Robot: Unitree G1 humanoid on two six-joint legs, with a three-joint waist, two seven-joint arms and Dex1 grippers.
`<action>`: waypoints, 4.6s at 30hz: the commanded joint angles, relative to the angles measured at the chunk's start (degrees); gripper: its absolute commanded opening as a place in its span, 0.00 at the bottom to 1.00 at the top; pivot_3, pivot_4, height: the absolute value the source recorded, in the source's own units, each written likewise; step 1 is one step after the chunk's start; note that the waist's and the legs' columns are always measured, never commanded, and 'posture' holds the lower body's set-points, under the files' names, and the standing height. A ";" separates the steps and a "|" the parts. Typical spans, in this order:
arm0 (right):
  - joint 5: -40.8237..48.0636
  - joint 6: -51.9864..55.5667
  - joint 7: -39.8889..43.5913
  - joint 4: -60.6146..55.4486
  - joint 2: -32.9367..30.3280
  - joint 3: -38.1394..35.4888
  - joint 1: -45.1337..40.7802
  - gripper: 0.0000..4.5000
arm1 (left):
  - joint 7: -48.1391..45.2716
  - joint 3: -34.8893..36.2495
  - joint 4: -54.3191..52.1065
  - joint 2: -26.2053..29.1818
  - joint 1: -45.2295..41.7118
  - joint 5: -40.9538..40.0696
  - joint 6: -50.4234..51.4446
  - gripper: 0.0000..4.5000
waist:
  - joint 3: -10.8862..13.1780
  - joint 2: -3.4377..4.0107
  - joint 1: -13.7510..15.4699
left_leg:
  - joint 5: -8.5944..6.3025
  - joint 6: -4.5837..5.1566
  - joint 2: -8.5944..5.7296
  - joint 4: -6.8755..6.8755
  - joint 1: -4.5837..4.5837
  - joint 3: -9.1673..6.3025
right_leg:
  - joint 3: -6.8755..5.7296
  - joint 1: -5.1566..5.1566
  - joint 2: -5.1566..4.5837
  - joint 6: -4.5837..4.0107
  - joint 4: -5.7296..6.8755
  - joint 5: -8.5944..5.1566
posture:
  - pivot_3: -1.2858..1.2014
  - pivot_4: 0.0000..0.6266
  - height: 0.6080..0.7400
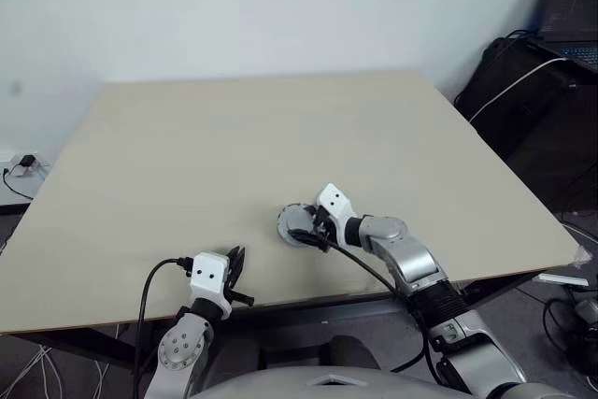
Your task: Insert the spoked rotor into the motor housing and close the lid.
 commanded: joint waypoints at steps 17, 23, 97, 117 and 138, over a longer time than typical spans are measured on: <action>-3.36 3.38 -9.31 -4.72 3.59 1.21 0.92 0.73 | 0.33 -0.68 -2.56 -0.70 -0.36 -0.54 -0.41 0.09 | -0.03 0.03 -0.10 | 0.00 -0.01 0.02 -0.01 -0.01 0.00 | 0.00 -0.02 -0.01 0.05 0.02 -0.03 | 0.52 0.00 1.00; -2.90 5.01 -11.96 -3.84 5.03 -0.83 -0.58 0.73 | 0.30 -0.66 -2.15 -1.03 0.09 -0.92 -0.75 0.09 | -0.02 0.03 -0.11 | 0.00 -0.01 0.02 -0.01 0.00 -0.01 | 0.00 -0.03 -0.10 0.13 0.04 -0.08 | 0.52 0.00 1.00; -4.82 15.22 -10.06 -7.65 1.87 5.63 0.08 0.73 | -34.36 0.55 27.09 9.81 -46.19 -13.08 27.27 0.09 | -0.46 0.04 -0.24 | 0.06 -0.03 -0.07 -0.06 0.06 -0.15 | 0.04 0.42 0.25 0.19 -0.04 0.22 | 0.52 0.00 1.00; -4.85 15.66 -11.77 -9.09 2.53 5.60 1.01 0.73 | -35.26 -3.96 35.36 5.83 -51.60 -5.92 26.13 0.00 | -0.45 0.03 -0.16 | 0.05 -0.02 -0.08 -0.18 0.06 -0.25 | 0.04 0.53 0.26 0.24 -0.33 0.25 | 0.52 0.00 1.00; -5.24 16.62 -16.01 -12.93 1.81 3.32 3.65 0.99 | -36.04 -5.19 35.88 4.99 -50.94 -3.66 26.27 0.00 | -0.48 0.01 -0.04 | 0.05 -0.02 -0.09 -0.14 0.07 -0.32 | 0.02 0.58 0.25 0.24 -0.37 0.26 | 0.52 0.00 1.00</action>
